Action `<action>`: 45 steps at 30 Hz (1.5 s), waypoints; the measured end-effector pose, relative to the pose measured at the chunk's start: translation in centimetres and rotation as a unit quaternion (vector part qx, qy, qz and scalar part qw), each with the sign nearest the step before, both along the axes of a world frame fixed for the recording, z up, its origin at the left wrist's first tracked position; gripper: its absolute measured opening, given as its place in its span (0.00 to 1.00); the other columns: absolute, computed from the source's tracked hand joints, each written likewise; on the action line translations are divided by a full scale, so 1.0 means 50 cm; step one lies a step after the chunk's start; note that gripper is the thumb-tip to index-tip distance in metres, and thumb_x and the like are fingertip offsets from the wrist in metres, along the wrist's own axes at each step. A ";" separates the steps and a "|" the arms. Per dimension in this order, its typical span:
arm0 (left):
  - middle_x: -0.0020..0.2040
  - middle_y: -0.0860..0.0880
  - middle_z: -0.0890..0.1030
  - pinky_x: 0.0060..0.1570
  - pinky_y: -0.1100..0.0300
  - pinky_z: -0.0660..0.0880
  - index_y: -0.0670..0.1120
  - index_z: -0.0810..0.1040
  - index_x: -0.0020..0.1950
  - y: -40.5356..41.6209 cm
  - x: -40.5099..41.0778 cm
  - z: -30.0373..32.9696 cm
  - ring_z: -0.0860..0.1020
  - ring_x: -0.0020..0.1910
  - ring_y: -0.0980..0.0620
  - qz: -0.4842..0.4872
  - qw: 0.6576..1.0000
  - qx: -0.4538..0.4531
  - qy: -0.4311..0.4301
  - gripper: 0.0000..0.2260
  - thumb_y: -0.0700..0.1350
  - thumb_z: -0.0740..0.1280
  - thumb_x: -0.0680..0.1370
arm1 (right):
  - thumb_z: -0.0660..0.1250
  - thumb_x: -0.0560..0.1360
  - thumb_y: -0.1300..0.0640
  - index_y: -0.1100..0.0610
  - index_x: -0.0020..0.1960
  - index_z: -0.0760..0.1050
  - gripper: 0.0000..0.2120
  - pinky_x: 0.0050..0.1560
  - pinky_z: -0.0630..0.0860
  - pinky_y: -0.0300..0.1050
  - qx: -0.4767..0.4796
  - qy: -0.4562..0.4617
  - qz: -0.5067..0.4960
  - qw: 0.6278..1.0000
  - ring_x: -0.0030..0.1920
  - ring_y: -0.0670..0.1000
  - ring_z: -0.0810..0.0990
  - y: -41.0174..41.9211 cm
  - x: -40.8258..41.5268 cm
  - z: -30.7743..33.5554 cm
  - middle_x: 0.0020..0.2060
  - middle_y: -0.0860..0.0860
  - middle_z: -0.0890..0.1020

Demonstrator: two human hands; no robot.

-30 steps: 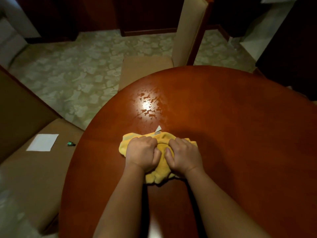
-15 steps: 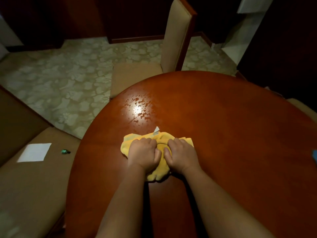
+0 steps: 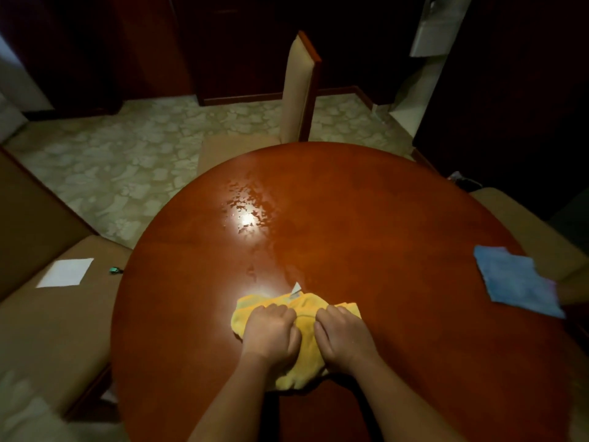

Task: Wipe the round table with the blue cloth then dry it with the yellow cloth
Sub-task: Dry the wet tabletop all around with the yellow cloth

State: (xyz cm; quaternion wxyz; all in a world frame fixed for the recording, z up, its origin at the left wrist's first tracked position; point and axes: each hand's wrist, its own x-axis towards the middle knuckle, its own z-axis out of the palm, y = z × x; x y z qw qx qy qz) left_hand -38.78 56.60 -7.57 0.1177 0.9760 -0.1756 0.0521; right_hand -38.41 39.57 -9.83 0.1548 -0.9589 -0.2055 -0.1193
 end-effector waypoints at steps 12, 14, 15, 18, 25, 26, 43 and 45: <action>0.26 0.49 0.71 0.27 0.57 0.63 0.46 0.70 0.29 0.000 0.130 -0.028 0.70 0.25 0.46 0.006 0.999 -0.041 -0.021 0.09 0.49 0.57 0.66 | 0.57 0.71 0.49 0.55 0.37 0.73 0.12 0.26 0.69 0.42 0.025 -0.037 -0.002 0.999 0.32 0.54 0.76 0.005 0.119 -0.023 0.32 0.51 0.75; 0.26 0.49 0.72 0.26 0.58 0.64 0.46 0.70 0.29 0.001 0.166 -0.028 0.71 0.25 0.45 0.005 0.999 -0.040 -0.022 0.09 0.49 0.57 0.66 | 0.57 0.71 0.49 0.55 0.37 0.73 0.12 0.26 0.69 0.43 0.026 -0.038 -0.009 0.999 0.32 0.54 0.76 0.009 0.154 -0.022 0.32 0.51 0.75; 0.26 0.48 0.72 0.26 0.58 0.65 0.46 0.70 0.29 0.002 0.185 -0.030 0.71 0.25 0.45 0.002 0.999 -0.039 -0.023 0.10 0.49 0.57 0.66 | 0.56 0.71 0.49 0.55 0.37 0.73 0.12 0.26 0.69 0.43 0.026 -0.039 -0.015 0.999 0.32 0.55 0.77 0.010 0.170 -0.022 0.32 0.52 0.75; 0.26 0.48 0.72 0.27 0.59 0.63 0.45 0.71 0.29 0.005 0.247 -0.030 0.72 0.25 0.45 -0.014 0.999 -0.039 -0.029 0.10 0.49 0.57 0.66 | 0.56 0.71 0.49 0.55 0.37 0.73 0.12 0.26 0.70 0.44 0.028 -0.033 -0.038 0.998 0.33 0.56 0.77 0.015 0.217 -0.020 0.32 0.52 0.75; 0.26 0.46 0.73 0.27 0.59 0.62 0.43 0.73 0.29 0.000 0.403 -0.034 0.71 0.24 0.44 -0.056 0.994 -0.055 -0.077 0.13 0.48 0.56 0.68 | 0.56 0.71 0.50 0.56 0.36 0.73 0.13 0.27 0.69 0.45 0.038 -0.041 -0.097 0.994 0.33 0.58 0.77 0.023 0.342 -0.019 0.32 0.54 0.76; 0.26 0.46 0.73 0.27 0.60 0.61 0.43 0.73 0.29 -0.002 0.423 -0.034 0.71 0.24 0.44 -0.059 0.994 -0.050 -0.083 0.13 0.48 0.56 0.68 | 0.55 0.71 0.50 0.57 0.36 0.73 0.14 0.27 0.69 0.45 0.041 -0.039 -0.099 0.993 0.33 0.58 0.77 0.024 0.360 -0.020 0.32 0.54 0.76; 0.23 0.46 0.71 0.26 0.59 0.61 0.44 0.70 0.26 0.005 0.403 -0.024 0.68 0.22 0.46 -0.056 0.994 -0.015 -0.091 0.13 0.48 0.55 0.68 | 0.54 0.72 0.48 0.57 0.36 0.70 0.15 0.28 0.65 0.45 0.038 -0.041 -0.161 0.985 0.34 0.57 0.75 0.045 0.338 -0.009 0.31 0.53 0.75; 0.24 0.46 0.71 0.26 0.59 0.61 0.44 0.70 0.26 0.007 0.351 -0.024 0.68 0.22 0.45 -0.059 0.995 -0.015 -0.083 0.13 0.48 0.56 0.68 | 0.54 0.72 0.47 0.56 0.35 0.70 0.15 0.27 0.67 0.45 0.035 -0.037 -0.157 0.986 0.33 0.56 0.75 0.045 0.284 -0.011 0.31 0.53 0.74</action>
